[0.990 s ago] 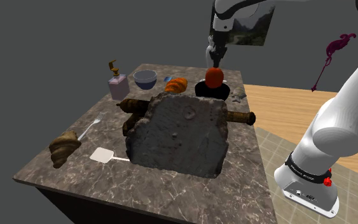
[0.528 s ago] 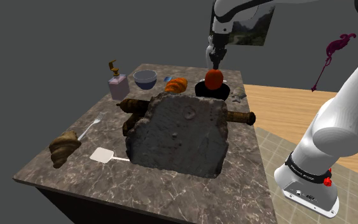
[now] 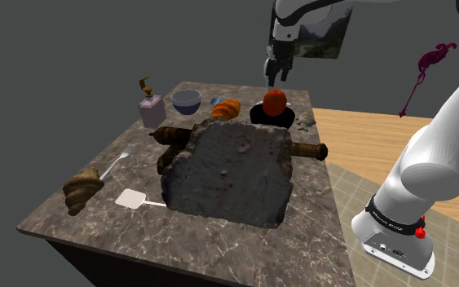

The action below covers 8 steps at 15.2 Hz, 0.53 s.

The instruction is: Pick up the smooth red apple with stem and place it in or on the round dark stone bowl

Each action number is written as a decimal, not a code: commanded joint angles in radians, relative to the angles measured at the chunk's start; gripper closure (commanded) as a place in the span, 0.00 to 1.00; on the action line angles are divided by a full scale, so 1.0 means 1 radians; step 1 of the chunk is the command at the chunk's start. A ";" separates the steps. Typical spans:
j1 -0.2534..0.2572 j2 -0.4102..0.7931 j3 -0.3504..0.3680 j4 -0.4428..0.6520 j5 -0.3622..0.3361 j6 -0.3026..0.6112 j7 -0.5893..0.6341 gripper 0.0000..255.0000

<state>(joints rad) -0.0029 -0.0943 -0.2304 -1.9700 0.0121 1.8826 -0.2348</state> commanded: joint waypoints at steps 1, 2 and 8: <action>0.000 -0.002 0.000 0.046 -0.001 -0.049 0.001 0.00; 0.000 -0.004 0.000 0.078 -0.001 -0.082 0.002 0.00; 0.000 -0.004 0.000 0.105 -0.001 -0.109 0.002 0.00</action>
<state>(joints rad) -0.0029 -0.0989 -0.2302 -1.8671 0.0108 1.7751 -0.2331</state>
